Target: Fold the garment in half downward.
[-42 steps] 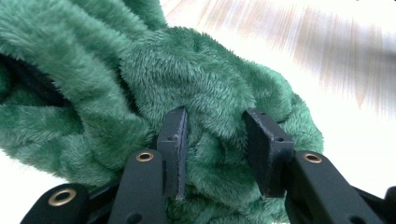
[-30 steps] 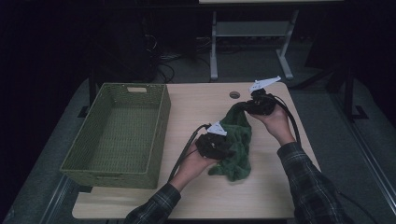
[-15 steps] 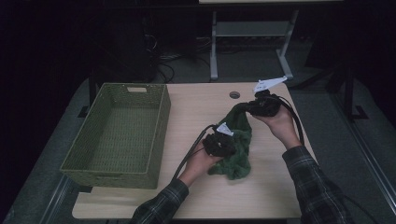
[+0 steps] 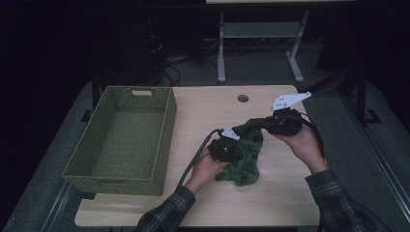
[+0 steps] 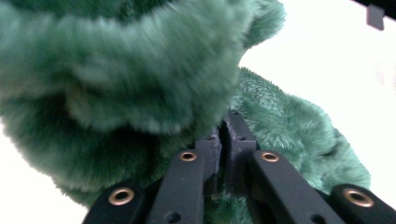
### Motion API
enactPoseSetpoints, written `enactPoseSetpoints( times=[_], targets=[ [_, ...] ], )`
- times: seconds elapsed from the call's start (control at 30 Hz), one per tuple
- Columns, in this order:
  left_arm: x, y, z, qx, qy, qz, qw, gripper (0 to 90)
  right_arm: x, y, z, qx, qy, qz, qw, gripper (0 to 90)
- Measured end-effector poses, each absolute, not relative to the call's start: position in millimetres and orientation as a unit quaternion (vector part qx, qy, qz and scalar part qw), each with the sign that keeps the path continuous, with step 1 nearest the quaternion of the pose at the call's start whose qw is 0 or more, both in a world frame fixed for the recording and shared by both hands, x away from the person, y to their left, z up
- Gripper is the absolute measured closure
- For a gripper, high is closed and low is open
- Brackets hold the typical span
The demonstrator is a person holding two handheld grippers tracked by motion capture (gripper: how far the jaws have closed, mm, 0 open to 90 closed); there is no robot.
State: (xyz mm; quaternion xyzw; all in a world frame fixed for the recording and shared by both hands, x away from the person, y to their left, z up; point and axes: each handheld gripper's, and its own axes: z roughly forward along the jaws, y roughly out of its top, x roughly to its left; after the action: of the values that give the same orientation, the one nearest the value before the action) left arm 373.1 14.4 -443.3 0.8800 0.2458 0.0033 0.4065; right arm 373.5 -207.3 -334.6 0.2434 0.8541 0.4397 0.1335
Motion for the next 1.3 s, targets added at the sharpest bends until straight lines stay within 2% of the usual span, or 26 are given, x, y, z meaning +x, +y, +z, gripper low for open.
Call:
enactPoseSetpoints(
  times=[0.2,0.3,0.37,0.47,0.83,1.07,1.3],
  targets=[
    [360,30,-423,0.881,0.233,0.027,0.412,72.8,346,-200,-338,0.228,0.858,0.434,0.155,86.5],
    [355,42,-414,0.877,0.236,0.038,0.418,72.9,336,-197,-341,0.220,0.857,0.440,0.153,86.5],
    [349,50,-409,0.871,0.241,0.034,0.428,76.9,331,-195,-343,0.209,0.860,0.439,0.156,86.5],
    [337,57,-409,0.873,0.237,0.026,0.425,81.1,323,-195,-347,0.209,0.857,0.449,0.143,86.5],
    [327,81,-417,0.876,0.262,0.033,0.403,81.1,288,-188,-372,0.194,0.865,0.455,0.086,86.4],
    [328,86,-406,0.867,0.268,0.048,0.416,81.1,269,-173,-412,0.192,0.880,0.434,0.030,86.4],
    [326,83,-387,0.859,0.258,0.055,0.438,75.8,262,-166,-437,0.193,0.893,0.408,0.000,86.3]
  ],
)
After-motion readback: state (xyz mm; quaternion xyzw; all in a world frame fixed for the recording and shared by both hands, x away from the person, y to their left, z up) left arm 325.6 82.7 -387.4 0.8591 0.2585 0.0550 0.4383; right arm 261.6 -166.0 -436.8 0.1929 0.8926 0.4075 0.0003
